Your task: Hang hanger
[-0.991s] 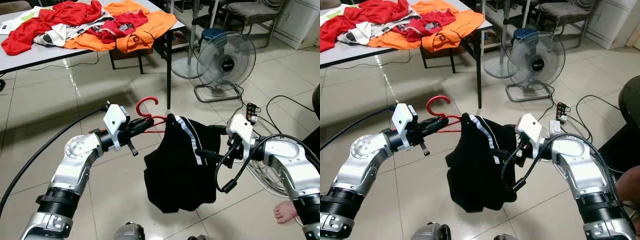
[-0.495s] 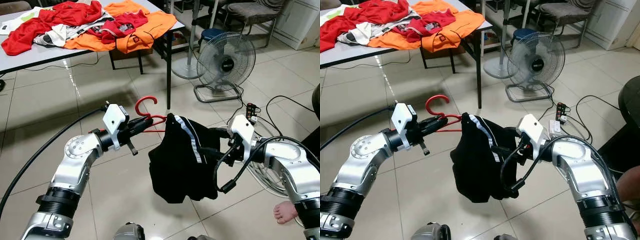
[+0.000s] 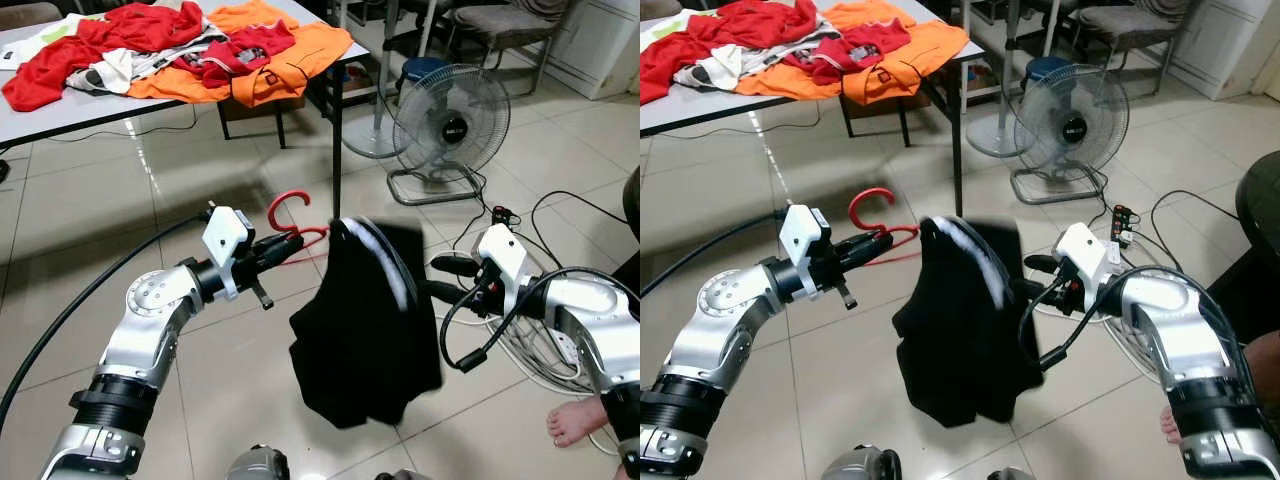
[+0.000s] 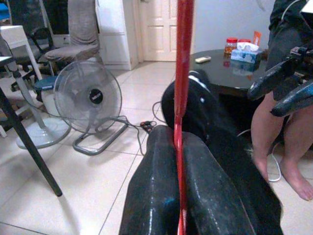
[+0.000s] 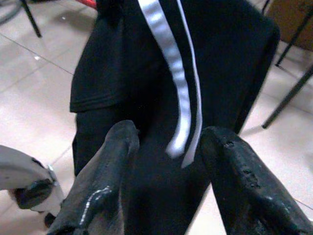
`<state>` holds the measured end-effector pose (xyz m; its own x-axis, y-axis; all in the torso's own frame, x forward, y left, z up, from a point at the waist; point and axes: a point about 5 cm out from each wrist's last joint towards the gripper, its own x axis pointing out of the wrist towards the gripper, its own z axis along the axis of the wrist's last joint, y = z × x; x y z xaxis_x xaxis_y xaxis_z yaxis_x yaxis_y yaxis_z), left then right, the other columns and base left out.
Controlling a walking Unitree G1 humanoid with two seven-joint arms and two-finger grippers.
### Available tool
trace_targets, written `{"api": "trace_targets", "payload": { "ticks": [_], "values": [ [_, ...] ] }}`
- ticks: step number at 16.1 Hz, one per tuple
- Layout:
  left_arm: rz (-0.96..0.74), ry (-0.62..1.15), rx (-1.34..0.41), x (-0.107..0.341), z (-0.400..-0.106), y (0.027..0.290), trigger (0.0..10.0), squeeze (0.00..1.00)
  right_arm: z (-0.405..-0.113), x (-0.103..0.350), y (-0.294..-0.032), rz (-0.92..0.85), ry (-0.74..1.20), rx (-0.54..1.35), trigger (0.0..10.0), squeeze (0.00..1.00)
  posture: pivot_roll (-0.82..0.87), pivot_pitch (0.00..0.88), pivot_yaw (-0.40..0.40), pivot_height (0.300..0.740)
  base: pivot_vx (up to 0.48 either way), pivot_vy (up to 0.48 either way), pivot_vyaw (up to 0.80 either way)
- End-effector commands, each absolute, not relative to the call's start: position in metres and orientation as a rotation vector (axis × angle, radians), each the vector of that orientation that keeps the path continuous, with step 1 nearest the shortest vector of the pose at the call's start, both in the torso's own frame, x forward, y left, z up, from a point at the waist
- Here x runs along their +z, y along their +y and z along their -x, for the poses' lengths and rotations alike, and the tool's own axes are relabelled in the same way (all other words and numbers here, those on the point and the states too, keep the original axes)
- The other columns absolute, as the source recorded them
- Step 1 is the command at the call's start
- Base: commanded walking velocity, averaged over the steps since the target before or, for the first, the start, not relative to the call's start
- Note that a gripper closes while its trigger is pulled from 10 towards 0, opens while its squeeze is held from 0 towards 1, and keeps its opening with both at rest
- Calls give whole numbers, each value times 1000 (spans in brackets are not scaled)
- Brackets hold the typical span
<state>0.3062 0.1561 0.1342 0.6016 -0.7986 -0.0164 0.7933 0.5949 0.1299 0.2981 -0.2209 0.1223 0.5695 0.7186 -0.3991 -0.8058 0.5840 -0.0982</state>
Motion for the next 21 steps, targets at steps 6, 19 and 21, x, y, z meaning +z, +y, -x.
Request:
{"api": "trace_targets", "payload": {
  "ticks": [6, 19, 21],
  "values": [
    [-116, -98, -909, 145, -305, 158, 10000, 0, -311, 139, -219, 243, 248, 881, 10000, 1000, 14, 64, 22, 740, 0, 0, 0],
    [-207, -80, -1031, 145, -290, 162, 10000, 0, -308, 140, -221, 288, 261, 942, 10000, 0, 14, 84, 19, 740, 0, 0, 0],
    [-198, -82, -1040, 145, -288, 161, 10000, 0, -306, 134, -219, 277, 271, 949, 10000, 0, 16, 85, 22, 740, 0, 0, 0]
  ]
}}
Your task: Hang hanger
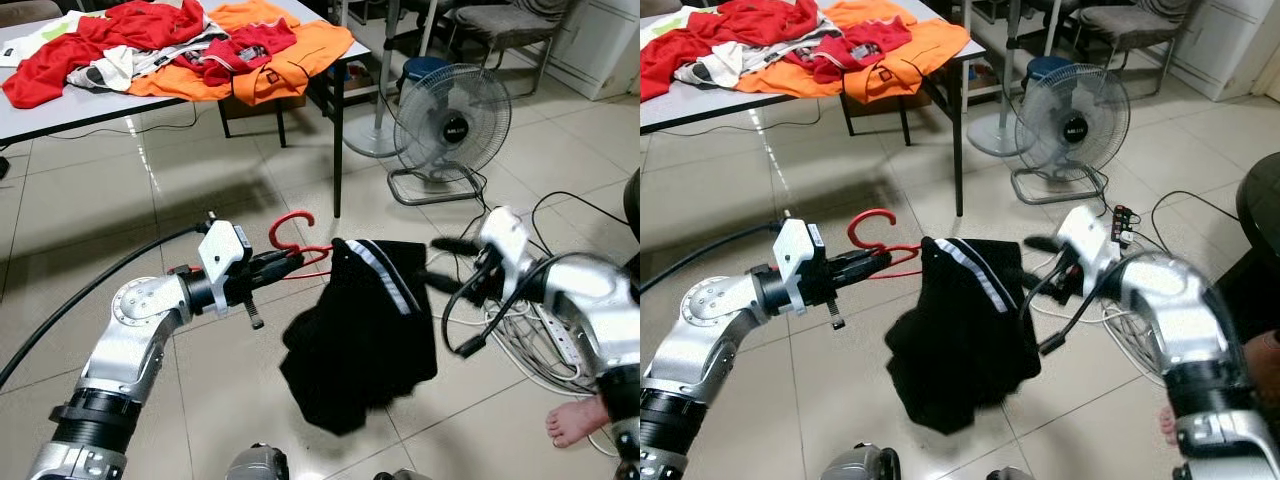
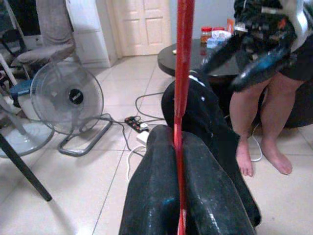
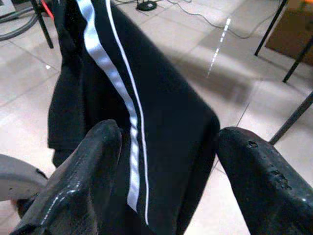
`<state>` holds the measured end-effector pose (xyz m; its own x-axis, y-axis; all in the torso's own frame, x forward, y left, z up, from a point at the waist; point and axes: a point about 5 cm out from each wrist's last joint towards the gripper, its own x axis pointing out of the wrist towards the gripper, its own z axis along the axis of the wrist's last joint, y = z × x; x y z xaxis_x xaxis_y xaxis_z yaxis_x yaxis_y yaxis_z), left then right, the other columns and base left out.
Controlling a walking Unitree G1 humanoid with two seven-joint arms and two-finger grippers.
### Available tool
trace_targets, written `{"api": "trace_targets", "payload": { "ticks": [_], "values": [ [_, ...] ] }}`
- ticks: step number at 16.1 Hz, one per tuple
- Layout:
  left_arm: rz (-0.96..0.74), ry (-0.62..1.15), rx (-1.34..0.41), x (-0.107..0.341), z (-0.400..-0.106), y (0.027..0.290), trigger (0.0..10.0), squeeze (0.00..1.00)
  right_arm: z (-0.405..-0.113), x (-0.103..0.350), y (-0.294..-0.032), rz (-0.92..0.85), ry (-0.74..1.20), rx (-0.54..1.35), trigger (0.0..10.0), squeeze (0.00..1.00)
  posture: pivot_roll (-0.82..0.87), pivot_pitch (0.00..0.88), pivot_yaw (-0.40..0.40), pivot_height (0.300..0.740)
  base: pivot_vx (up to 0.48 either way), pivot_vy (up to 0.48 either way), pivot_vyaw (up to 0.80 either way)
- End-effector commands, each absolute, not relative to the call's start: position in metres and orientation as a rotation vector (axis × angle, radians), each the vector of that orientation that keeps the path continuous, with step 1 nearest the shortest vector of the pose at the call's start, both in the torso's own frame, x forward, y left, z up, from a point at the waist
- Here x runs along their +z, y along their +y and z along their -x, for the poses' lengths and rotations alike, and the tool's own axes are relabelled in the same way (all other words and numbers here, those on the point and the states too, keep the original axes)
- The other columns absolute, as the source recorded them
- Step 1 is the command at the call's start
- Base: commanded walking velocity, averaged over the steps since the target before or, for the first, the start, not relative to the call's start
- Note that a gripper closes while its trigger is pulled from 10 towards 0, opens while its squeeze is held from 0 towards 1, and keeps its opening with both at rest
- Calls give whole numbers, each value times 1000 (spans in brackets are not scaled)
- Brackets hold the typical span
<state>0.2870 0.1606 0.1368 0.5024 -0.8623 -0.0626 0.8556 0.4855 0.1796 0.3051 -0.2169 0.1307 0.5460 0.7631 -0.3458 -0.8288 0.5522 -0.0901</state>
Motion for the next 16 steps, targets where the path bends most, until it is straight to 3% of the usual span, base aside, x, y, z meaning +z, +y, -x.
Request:
{"api": "trace_targets", "payload": {
  "ticks": [1, 13, 15, 16],
  "values": [
    [-191, -82, -1054, 147, -286, 161, 10000, 0, -305, 132, -217, 267, 272, 958, 10000, 0, 17, 85, 23, 740, 0, 0, 0],
    [-187, -46, -1181, 149, -268, 158, 10000, 0, -323, 148, -217, 295, 239, 1001, 10000, 0, 34, 69, 22, 740, 0, 0, 0],
    [-184, -46, -1185, 150, -267, 157, 10000, 0, -325, 143, -207, 286, 237, 1024, 4941, 0, 35, 67, 21, 740, 0, 0, 0],
    [-181, -44, -1189, 150, -267, 156, 10000, 0, -328, 140, -204, 291, 241, 1028, 4039, 0, 34, 65, 23, 740, 0, 0, 0]
  ]
}}
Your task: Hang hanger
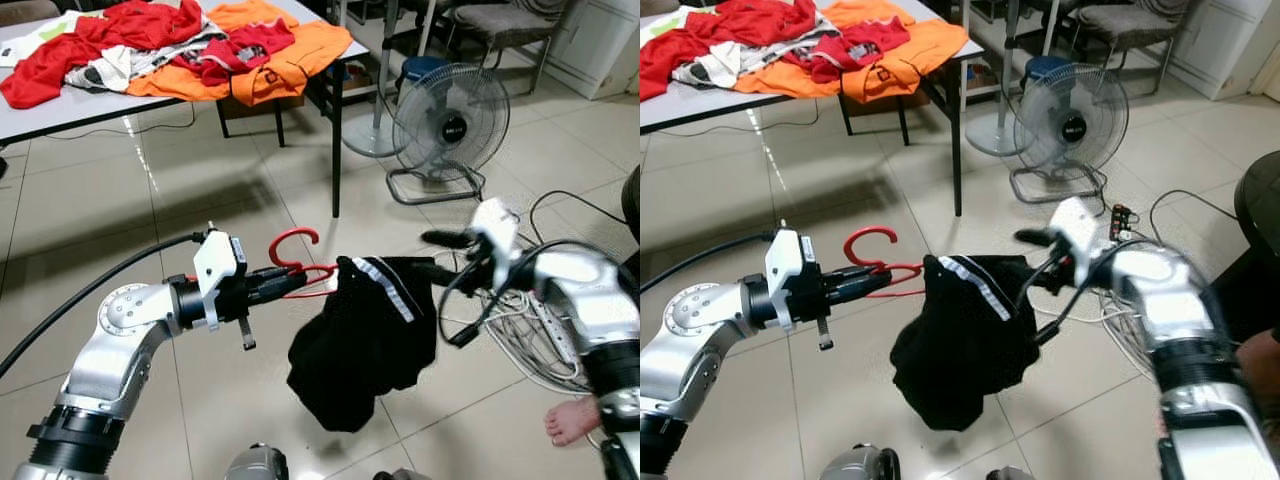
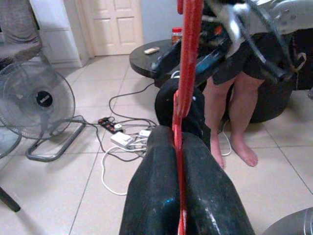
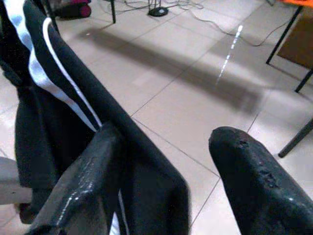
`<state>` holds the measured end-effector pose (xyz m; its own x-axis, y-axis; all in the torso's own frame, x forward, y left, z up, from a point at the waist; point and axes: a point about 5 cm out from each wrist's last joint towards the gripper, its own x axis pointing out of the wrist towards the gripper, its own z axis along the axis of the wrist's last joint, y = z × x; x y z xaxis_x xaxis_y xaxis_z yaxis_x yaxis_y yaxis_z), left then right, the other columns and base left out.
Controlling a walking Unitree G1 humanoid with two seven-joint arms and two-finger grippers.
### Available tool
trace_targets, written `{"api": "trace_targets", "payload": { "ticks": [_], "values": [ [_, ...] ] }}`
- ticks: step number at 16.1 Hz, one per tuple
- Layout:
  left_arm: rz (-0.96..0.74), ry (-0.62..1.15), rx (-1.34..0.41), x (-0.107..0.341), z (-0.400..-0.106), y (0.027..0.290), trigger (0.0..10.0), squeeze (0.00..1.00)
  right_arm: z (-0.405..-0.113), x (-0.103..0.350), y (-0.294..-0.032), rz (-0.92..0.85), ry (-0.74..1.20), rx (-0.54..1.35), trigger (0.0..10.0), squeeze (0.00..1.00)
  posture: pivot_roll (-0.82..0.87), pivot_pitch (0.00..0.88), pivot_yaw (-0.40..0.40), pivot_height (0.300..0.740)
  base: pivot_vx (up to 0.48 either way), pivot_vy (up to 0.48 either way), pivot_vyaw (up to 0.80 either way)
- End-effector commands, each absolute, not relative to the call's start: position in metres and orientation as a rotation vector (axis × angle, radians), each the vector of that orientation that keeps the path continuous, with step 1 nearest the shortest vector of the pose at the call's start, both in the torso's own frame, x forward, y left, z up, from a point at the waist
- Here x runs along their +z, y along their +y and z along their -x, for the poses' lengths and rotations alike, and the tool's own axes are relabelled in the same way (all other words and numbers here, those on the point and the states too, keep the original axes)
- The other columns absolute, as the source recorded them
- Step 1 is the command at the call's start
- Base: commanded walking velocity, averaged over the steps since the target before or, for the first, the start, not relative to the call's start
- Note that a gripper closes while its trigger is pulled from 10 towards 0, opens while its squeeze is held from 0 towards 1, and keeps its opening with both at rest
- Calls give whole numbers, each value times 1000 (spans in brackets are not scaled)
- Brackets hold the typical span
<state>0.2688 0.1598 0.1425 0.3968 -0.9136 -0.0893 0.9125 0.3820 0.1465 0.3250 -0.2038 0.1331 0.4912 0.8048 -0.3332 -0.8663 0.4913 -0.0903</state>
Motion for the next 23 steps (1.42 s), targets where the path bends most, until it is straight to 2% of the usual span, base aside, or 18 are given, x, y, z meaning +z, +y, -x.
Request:
{"api": "trace_targets", "payload": {
  "ticks": [1, 2, 9, 15, 21, 23],
  "values": [
    [-177, -44, -1196, 150, -266, 155, 10000, 0, -332, 138, -201, 303, 241, 1028, 3137, 0, 35, 64, 23, 740, 0, 0, 0],
    [-175, -45, -1201, 151, -265, 153, 10000, 0, -334, 138, -199, 316, 241, 1031, 0, 0, 36, 63, 22, 740, 0, 0, 0],
    [-165, -44, -1199, 151, -262, 151, 10000, 0, -331, 130, -182, 275, 232, 1121, 0, 0, 42, 73, 14, 740, 0, 0, 0],
    [-174, -32, -1209, 149, -261, 150, 10000, 0, -317, 123, -183, 267, 242, 1181, 0, 0, 30, 79, 18, 740, 0, 0, 0],
    [-215, -15, -1301, 145, -251, 140, 10000, 0, -312, 124, -182, 256, 236, 1217, 0, 0, 28, 82, 20, 740, 0, 0, 0],
    [-194, 82, -1268, 141, -251, 141, 10000, 0, -311, 126, -181, 249, 228, 1226, 0, 0, 29, 85, 17, 740, 0, 0, 0]
  ]
}}
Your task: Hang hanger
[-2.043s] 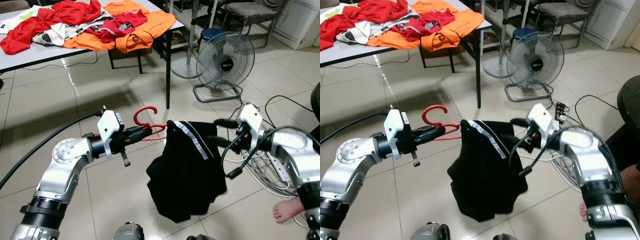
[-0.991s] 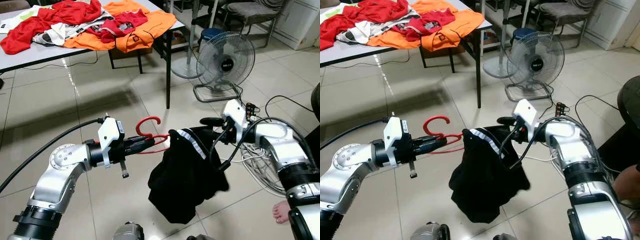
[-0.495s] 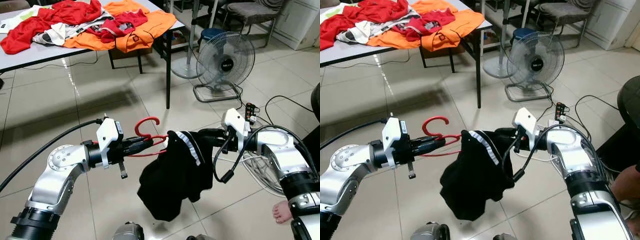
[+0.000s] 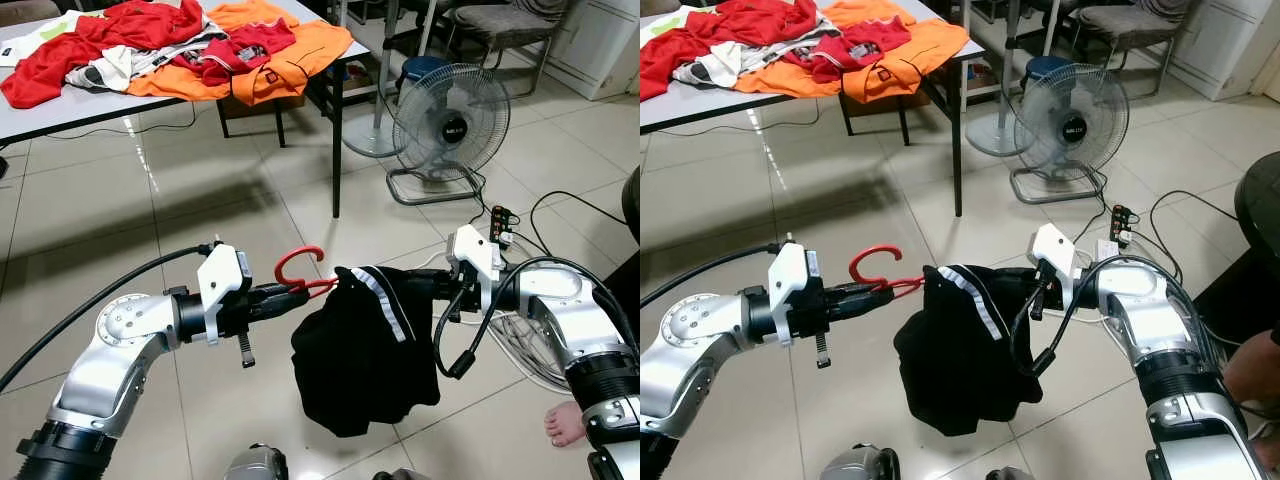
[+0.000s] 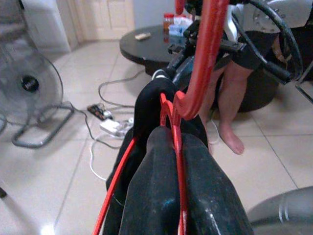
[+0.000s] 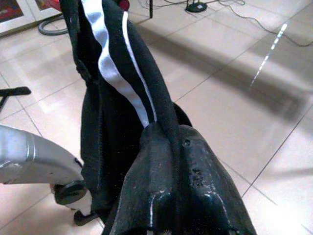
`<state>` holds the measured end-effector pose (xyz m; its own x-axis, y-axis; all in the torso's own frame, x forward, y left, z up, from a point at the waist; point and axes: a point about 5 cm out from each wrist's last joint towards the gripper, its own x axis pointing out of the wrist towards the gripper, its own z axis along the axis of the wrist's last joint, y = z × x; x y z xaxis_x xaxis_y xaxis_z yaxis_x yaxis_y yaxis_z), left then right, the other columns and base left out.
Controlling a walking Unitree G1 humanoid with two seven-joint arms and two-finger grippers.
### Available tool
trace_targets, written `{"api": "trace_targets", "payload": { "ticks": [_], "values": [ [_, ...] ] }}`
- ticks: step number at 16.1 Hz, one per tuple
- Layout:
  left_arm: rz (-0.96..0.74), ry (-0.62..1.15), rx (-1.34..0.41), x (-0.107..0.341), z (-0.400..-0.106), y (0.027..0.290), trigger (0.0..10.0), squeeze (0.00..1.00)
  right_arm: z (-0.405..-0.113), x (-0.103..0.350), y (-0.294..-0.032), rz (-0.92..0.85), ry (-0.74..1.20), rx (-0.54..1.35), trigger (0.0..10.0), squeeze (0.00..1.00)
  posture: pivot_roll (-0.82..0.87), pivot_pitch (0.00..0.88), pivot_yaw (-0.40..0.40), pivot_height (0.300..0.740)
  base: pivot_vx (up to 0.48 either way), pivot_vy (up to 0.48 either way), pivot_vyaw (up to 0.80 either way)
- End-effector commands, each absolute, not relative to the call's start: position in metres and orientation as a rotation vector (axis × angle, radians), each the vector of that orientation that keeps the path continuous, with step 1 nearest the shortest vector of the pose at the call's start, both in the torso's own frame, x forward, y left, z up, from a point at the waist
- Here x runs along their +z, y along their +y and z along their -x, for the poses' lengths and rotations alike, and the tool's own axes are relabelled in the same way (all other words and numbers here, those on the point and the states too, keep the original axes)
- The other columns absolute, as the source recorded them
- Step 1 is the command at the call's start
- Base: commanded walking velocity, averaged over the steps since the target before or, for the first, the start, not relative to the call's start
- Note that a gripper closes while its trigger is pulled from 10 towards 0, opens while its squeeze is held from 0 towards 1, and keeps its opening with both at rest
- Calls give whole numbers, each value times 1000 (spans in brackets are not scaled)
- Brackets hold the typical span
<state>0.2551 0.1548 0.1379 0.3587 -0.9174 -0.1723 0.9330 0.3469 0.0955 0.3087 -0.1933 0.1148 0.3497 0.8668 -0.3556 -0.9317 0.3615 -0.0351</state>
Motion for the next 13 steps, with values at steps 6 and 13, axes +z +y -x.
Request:
{"api": "trace_targets", "payload": {
  "ticks": [6, 13],
  "values": [
    [-257, 52, -1337, 160, -254, 150, 10000, 1000, -307, 129, -180, 254, 228, 1259, 0, 0, 28, 86, 19, 740, 0, 0, 0],
    [-259, -153, -1031, 207, -302, 176, 10000, 1000, -297, 127, -169, 187, 211, 1288, 0, 0, 22, 88, 20, 740, 0, 0, 0]
  ]
}}
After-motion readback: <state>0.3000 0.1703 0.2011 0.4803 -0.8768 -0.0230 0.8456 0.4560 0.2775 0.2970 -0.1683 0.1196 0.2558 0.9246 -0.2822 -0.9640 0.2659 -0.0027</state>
